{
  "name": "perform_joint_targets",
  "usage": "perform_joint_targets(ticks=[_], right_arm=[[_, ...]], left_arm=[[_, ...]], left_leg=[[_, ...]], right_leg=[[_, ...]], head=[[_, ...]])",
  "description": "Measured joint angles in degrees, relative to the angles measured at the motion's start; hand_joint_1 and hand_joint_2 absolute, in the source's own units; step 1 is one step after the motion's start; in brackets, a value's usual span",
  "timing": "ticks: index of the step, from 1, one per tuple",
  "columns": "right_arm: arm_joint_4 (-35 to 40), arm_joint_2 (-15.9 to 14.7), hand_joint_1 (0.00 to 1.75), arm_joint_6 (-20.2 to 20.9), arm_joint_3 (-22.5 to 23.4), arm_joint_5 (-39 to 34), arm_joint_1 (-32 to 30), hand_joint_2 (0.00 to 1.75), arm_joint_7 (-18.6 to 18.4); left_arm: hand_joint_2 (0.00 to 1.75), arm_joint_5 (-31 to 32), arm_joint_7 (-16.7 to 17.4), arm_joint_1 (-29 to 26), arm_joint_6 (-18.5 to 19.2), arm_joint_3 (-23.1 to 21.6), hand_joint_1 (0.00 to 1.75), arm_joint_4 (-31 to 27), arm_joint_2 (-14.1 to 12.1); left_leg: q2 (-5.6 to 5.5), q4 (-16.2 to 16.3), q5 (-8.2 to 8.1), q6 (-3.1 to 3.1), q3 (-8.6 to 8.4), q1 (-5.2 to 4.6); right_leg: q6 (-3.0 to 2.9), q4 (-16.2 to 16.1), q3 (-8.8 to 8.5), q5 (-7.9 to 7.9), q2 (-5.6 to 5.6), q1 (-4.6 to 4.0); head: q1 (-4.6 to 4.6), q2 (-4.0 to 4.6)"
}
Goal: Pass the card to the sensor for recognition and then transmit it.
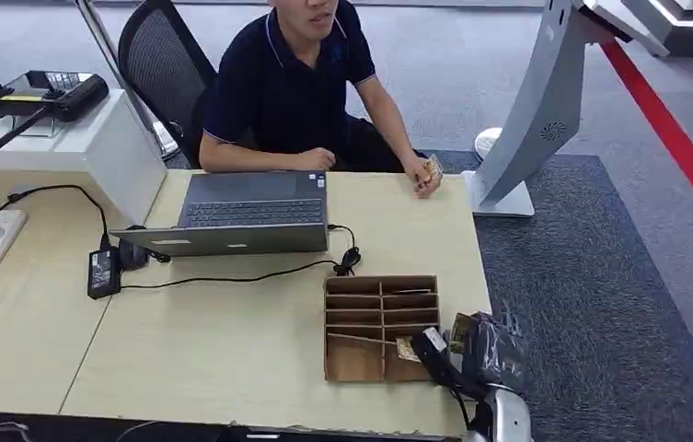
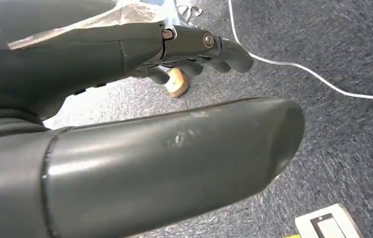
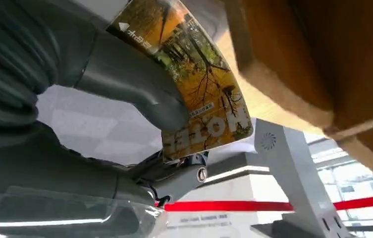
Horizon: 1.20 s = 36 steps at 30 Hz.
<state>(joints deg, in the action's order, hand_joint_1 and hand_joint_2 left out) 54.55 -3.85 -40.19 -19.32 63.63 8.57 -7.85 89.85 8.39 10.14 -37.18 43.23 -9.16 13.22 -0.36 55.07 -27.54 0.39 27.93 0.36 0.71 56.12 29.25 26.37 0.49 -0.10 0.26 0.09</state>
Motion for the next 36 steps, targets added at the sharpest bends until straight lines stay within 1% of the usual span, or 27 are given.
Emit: perform_joint_targets(ticks=[11,18,22,30,36], right_arm=[[-7.56,1.09,1.75,0.07,2.40,-1.36,3.21,1.75,-0.44],[-8.28,1.79,1.75,0.04,3.95,-0.55,3.51,1.75,0.37],[-7.62,2.54,1.75,-0.09,5.18,0.35,3.29,1.75,1.82],[-2.75,5.04,1.75,-0.31,8.50,0.74,1.81,1.75,7.05],[1.92,6.86,1.75,-0.30,9.09,-0.17,0.89,1.75,9.35]], left_arm=[[0.00,0.17,0.06,0.23,0.46,-0.02,0.00,0.00,-0.04],[0.00,0.20,0.24,0.88,0.61,-0.41,0.00,-0.02,-0.04],[0.00,0.20,0.24,1.24,0.70,-1.03,0.00,-0.02,-0.02],[0.00,0.20,0.24,1.17,0.92,-1.57,0.00,-0.02,-0.04],[0.00,0.22,0.00,0.94,1.14,-2.31,0.00,-0.02,-0.02]], left_leg=[[0.14,-0.03,-0.07,-0.07,-0.91,0.01],[0.15,-0.02,-0.19,-0.24,-1.42,0.00],[0.15,-0.02,-0.22,-0.28,-1.44,0.00],[0.13,-0.01,-0.22,-0.27,-1.14,0.00],[0.13,-0.01,-0.20,-0.23,-0.66,0.01]], right_leg=[[0.05,-0.24,-1.02,0.00,0.04,-0.03],[0.17,-0.32,-1.59,0.03,0.04,-0.02],[0.19,-0.31,-1.61,0.00,0.09,-0.01],[0.20,-0.28,-1.33,0.01,0.08,-0.02],[0.19,-0.20,-0.84,0.01,0.06,-0.02]], head=[[0.00,0.00],[0.02,0.00],[0.02,0.00],[0.00,0.00],[0.02,0.00]])
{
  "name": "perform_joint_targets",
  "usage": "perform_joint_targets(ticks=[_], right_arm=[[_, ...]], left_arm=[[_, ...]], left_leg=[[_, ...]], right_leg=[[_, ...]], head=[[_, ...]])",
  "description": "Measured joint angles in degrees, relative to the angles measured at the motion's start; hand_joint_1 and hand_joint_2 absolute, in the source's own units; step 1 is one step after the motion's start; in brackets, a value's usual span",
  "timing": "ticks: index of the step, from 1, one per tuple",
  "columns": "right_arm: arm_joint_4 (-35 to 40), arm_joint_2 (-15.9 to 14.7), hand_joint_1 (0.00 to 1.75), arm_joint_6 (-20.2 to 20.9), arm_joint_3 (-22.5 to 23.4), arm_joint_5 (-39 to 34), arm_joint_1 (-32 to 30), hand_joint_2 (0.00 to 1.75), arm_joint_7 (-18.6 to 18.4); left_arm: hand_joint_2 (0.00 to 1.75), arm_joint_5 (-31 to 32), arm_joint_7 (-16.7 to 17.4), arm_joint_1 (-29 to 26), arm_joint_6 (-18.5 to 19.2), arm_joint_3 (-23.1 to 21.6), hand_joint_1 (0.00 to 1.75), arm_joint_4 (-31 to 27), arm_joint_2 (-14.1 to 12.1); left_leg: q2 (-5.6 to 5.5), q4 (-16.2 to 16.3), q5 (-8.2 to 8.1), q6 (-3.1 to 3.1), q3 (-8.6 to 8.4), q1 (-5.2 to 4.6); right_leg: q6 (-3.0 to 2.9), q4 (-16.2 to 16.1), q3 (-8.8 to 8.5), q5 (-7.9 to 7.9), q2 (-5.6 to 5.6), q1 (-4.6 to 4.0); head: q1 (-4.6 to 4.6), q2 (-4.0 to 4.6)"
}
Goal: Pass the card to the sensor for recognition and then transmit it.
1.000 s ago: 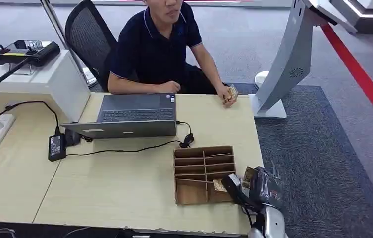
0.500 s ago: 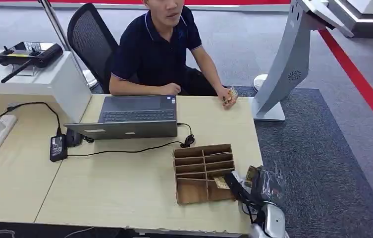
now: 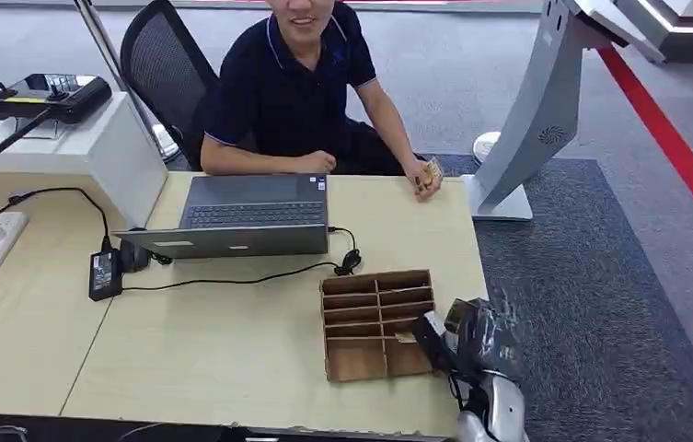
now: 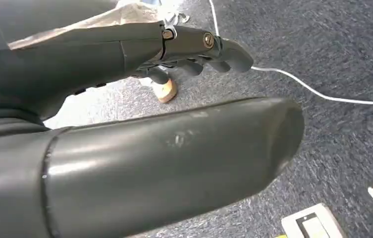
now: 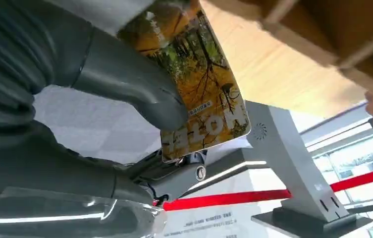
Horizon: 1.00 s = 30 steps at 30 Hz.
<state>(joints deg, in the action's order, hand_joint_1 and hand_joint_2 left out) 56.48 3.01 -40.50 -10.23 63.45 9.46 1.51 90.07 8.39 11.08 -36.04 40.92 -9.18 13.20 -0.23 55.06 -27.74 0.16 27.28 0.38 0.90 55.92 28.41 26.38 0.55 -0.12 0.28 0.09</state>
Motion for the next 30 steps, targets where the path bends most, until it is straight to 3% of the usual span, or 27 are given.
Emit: perform_joint_targets(ticks=[11,19,30], right_arm=[[11.77,2.36,1.75,0.02,-0.11,-3.63,-1.46,1.75,2.78],[24.94,-0.56,1.75,0.02,-2.71,-2.60,0.49,1.75,-6.71],[35.37,-4.85,1.75,0.13,-6.82,-1.09,3.50,1.75,-9.31]], left_arm=[[0.00,-0.04,-0.39,-0.15,0.09,-0.44,0.00,0.02,0.00],[0.00,-0.02,-0.83,-0.18,1.11,-0.64,0.00,0.00,-0.02],[0.00,-0.04,-1.16,-0.10,1.62,-1.60,0.00,0.00,-0.07]], left_leg=[[-0.01,0.01,0.02,0.03,0.34,-0.01],[-0.01,0.01,0.03,0.02,0.33,-0.03],[-0.04,0.02,0.03,0.03,0.41,-0.02]], right_leg=[[0.00,0.02,0.33,0.00,-0.01,0.01],[0.01,0.02,0.33,-0.02,-0.01,0.04],[0.00,0.04,0.41,-0.01,-0.04,0.03]], head=[[0.00,0.00],[0.00,0.00],[0.00,0.00]])
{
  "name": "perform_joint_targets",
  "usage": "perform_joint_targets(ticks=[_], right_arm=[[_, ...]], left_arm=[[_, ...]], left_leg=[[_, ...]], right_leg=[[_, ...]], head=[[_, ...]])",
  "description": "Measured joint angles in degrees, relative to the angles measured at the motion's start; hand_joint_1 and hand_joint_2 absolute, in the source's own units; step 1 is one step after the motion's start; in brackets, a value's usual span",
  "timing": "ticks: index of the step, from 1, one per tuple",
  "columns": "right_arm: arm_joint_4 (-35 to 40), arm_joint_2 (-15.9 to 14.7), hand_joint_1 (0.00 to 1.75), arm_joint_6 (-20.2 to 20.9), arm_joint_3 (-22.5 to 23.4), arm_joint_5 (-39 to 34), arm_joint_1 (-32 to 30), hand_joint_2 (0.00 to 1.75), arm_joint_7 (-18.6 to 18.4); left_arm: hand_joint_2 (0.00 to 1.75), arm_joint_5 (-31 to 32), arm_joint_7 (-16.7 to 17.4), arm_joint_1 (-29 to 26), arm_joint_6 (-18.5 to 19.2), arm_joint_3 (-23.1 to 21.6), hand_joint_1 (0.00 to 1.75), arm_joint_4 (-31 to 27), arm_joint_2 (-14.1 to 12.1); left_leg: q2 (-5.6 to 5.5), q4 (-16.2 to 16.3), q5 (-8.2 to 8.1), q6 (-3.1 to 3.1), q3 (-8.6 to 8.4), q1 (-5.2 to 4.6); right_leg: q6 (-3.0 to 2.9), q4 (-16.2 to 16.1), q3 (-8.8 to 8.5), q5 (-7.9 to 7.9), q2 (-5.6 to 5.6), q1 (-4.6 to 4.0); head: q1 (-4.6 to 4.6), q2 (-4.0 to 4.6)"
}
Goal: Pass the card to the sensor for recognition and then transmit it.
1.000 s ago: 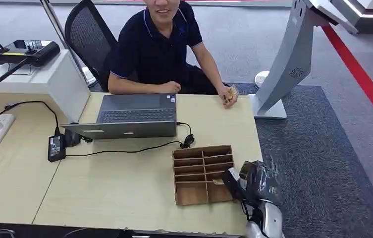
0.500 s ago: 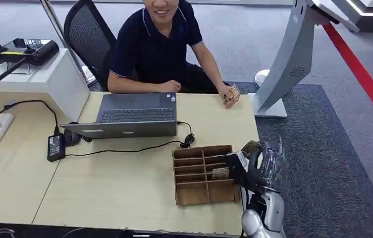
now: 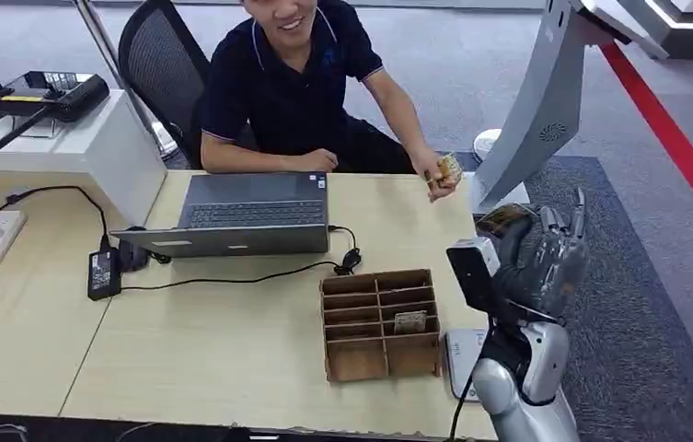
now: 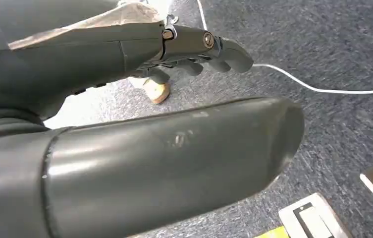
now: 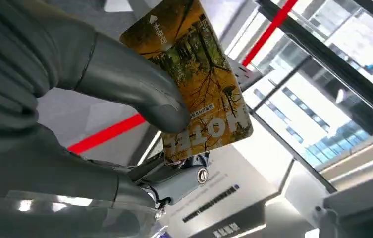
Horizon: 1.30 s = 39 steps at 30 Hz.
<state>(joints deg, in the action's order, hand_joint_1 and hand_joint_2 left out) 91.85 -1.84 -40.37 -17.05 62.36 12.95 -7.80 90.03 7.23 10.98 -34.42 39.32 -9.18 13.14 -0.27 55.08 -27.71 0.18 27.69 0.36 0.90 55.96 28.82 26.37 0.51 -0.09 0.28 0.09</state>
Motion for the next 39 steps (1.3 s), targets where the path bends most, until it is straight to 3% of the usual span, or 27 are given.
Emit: perform_joint_targets(ticks=[18,29,39], right_arm=[[6.05,-1.53,1.75,0.35,-7.60,-0.76,4.25,1.75,0.31],[2.88,0.70,1.75,0.52,-16.13,-4.09,6.51,1.75,3.37],[-9.38,7.92,1.75,0.61,-17.68,-9.22,5.62,1.75,14.36]], left_arm=[[0.00,0.02,0.00,0.02,-0.02,-0.50,0.00,0.02,0.02],[0.00,0.04,0.20,0.16,0.00,-1.90,0.00,0.00,0.11],[0.00,0.02,0.98,0.14,0.33,-3.72,0.00,0.00,0.28]], left_leg=[[0.00,0.00,0.00,0.00,0.04,0.00],[-0.02,-0.01,0.01,0.01,0.11,0.01],[-0.08,-0.01,0.02,0.02,0.15,0.01]], right_leg=[[0.00,0.02,0.01,0.00,0.00,0.00],[0.00,0.04,0.07,0.01,-0.02,-0.01],[-0.01,0.03,0.11,0.02,-0.07,-0.01]], head=[[0.00,0.00],[0.00,0.00],[0.00,0.00]])
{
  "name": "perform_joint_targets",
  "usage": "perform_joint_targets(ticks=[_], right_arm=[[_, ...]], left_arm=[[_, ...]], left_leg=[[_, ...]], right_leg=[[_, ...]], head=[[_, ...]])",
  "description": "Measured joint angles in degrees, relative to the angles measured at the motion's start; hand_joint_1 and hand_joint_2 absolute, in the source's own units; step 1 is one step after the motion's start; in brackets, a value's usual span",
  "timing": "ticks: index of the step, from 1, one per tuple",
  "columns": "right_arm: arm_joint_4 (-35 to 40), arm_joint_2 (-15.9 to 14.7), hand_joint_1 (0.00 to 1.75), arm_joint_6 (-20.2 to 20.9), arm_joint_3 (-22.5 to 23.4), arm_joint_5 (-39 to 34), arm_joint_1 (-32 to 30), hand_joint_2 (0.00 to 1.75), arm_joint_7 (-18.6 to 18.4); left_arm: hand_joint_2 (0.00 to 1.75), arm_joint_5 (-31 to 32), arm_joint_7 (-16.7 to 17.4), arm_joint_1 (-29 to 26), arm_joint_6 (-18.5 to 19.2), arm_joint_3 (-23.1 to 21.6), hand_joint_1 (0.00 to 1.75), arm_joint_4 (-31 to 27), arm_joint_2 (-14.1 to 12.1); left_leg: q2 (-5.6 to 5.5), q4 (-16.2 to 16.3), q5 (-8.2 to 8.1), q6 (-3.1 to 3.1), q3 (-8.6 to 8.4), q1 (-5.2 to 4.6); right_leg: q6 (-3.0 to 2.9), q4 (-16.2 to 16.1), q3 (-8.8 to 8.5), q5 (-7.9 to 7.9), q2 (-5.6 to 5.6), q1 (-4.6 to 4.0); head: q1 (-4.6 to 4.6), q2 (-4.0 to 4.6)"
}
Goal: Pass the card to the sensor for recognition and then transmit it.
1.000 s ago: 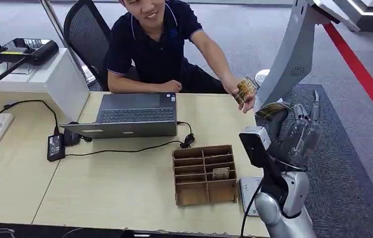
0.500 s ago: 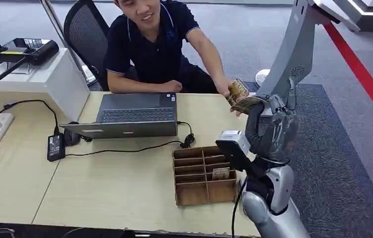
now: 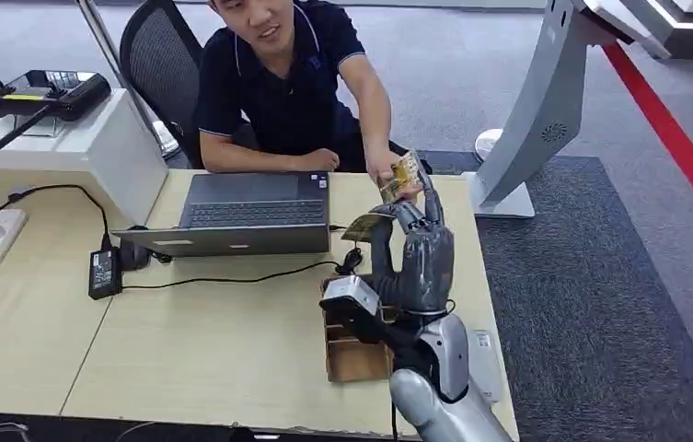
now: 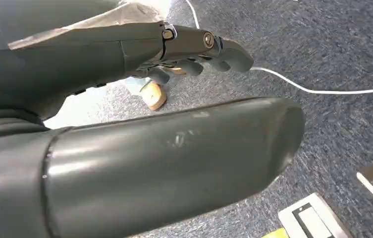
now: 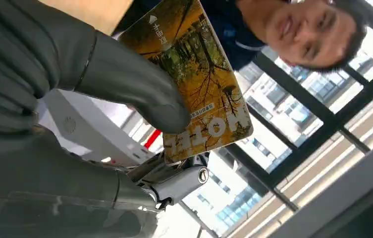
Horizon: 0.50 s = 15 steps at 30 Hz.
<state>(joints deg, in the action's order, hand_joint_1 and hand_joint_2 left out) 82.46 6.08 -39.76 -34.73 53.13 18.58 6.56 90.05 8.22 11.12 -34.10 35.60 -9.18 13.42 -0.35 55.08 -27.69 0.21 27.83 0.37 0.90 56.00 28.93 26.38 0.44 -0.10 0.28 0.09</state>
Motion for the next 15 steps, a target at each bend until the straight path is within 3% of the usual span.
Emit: perform_joint_targets(ticks=[7,15], right_arm=[[-7.89,4.04,1.75,-0.04,1.25,2.01,-0.44,1.75,2.56],[-11.12,6.07,1.75,-0.11,6.99,5.40,-0.94,1.75,2.97]], left_arm=[[0.00,-0.07,0.15,-0.05,0.15,-0.96,0.00,0.00,-0.02],[0.00,-0.09,0.22,-0.13,0.52,-1.70,0.00,0.00,-0.02]], left_leg=[[0.00,0.01,0.01,-0.01,0.01,-0.01],[0.00,0.01,0.02,-0.02,0.01,-0.02]], right_leg=[[0.00,0.00,0.02,0.00,0.00,0.04],[0.02,-0.01,0.03,-0.01,0.00,0.09]], head=[[-0.02,0.00],[0.00,0.00]])
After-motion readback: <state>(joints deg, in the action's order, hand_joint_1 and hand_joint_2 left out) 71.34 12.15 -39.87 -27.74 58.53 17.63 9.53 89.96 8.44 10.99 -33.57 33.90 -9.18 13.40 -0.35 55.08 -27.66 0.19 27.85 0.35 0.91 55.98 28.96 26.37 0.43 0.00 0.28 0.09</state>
